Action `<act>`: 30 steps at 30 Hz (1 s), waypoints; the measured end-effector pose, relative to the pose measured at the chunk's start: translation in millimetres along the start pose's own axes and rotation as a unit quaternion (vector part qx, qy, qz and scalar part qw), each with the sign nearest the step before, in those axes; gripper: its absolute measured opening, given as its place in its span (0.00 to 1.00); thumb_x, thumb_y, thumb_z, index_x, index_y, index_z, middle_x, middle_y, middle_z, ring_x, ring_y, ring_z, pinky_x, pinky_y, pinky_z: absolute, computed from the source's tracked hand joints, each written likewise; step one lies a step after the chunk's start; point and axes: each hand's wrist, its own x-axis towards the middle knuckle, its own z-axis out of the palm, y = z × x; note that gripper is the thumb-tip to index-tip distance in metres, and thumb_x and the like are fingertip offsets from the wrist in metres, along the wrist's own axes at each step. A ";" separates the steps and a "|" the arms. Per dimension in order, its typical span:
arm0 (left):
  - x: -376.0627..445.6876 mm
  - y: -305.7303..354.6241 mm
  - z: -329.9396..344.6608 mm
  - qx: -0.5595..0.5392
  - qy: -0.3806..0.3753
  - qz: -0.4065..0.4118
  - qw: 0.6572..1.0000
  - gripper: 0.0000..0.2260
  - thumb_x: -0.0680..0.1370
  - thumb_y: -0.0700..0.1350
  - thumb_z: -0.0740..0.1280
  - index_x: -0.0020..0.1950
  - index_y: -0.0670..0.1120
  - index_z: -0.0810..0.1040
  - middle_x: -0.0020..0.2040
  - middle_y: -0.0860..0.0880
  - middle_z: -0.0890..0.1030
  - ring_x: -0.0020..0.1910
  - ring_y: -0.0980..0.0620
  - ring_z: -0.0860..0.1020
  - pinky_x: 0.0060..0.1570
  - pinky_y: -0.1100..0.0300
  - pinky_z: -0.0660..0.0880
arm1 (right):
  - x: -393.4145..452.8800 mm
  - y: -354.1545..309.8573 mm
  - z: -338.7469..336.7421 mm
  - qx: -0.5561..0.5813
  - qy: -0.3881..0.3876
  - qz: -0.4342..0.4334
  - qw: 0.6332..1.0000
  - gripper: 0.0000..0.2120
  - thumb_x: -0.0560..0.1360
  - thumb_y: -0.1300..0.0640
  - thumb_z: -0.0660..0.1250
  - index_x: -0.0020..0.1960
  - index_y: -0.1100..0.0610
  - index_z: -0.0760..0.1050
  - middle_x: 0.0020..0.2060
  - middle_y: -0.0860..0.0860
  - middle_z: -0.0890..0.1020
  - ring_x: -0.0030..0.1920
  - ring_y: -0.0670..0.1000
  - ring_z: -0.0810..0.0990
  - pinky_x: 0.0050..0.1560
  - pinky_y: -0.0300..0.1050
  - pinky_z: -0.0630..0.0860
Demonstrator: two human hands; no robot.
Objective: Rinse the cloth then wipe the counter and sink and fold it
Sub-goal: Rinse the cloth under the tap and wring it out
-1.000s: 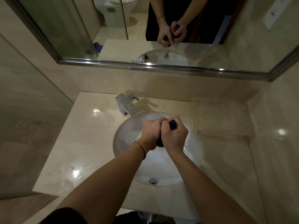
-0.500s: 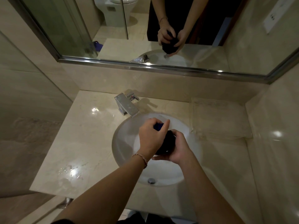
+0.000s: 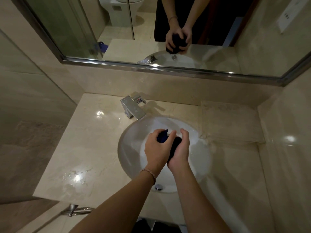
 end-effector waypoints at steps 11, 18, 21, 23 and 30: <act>19.9 -10.8 -15.6 0.176 -0.002 0.334 0.926 0.06 0.72 0.46 0.76 0.40 0.47 0.80 0.40 0.54 0.79 0.36 0.53 0.76 0.35 0.62 0.74 | -10.4 -19.3 -31.8 -0.052 -0.155 0.186 0.969 0.26 0.72 0.39 0.68 0.58 0.59 0.84 0.58 0.65 0.82 0.58 0.72 0.80 0.60 0.79 0.69; 4.9 -2.7 -1.5 0.113 0.027 0.329 0.937 0.11 0.77 0.52 0.70 0.37 0.48 0.81 0.37 0.54 0.79 0.35 0.54 0.77 0.36 0.58 0.75 | 1.5 -9.2 -2.0 0.023 -0.027 0.146 0.989 0.17 0.74 0.49 0.67 0.56 0.58 0.81 0.46 0.55 0.85 0.49 0.57 0.83 0.48 0.49 0.80; 4.3 7.5 -3.7 0.069 0.035 0.206 0.975 0.13 0.78 0.54 0.70 0.36 0.50 0.80 0.33 0.56 0.78 0.33 0.57 0.77 0.36 0.59 0.75 | -5.3 -4.2 6.2 -0.018 0.050 0.009 0.999 0.08 0.70 0.58 0.71 0.47 0.61 0.82 0.40 0.57 0.86 0.41 0.58 0.86 0.43 0.54 0.83; 7.0 16.4 -4.7 -0.015 0.020 0.075 0.997 0.15 0.79 0.52 0.71 0.33 0.50 0.77 0.29 0.56 0.77 0.31 0.57 0.75 0.36 0.56 0.76 | -12.3 -2.9 12.1 -0.099 0.100 -0.126 0.982 0.06 0.70 0.60 0.70 0.34 0.58 0.79 0.33 0.55 0.84 0.35 0.56 0.83 0.38 0.53 0.81; 17.3 41.7 -12.7 -0.279 -0.112 -0.231 0.926 0.08 0.79 0.41 0.70 0.42 0.40 0.78 0.35 0.43 0.74 0.35 0.46 0.76 0.34 0.55 0.75 | -32.2 -8.3 12.9 -0.364 0.113 -0.501 0.777 0.07 0.70 0.57 0.69 0.33 0.54 0.77 0.35 0.47 0.79 0.33 0.45 0.76 0.33 0.31 0.70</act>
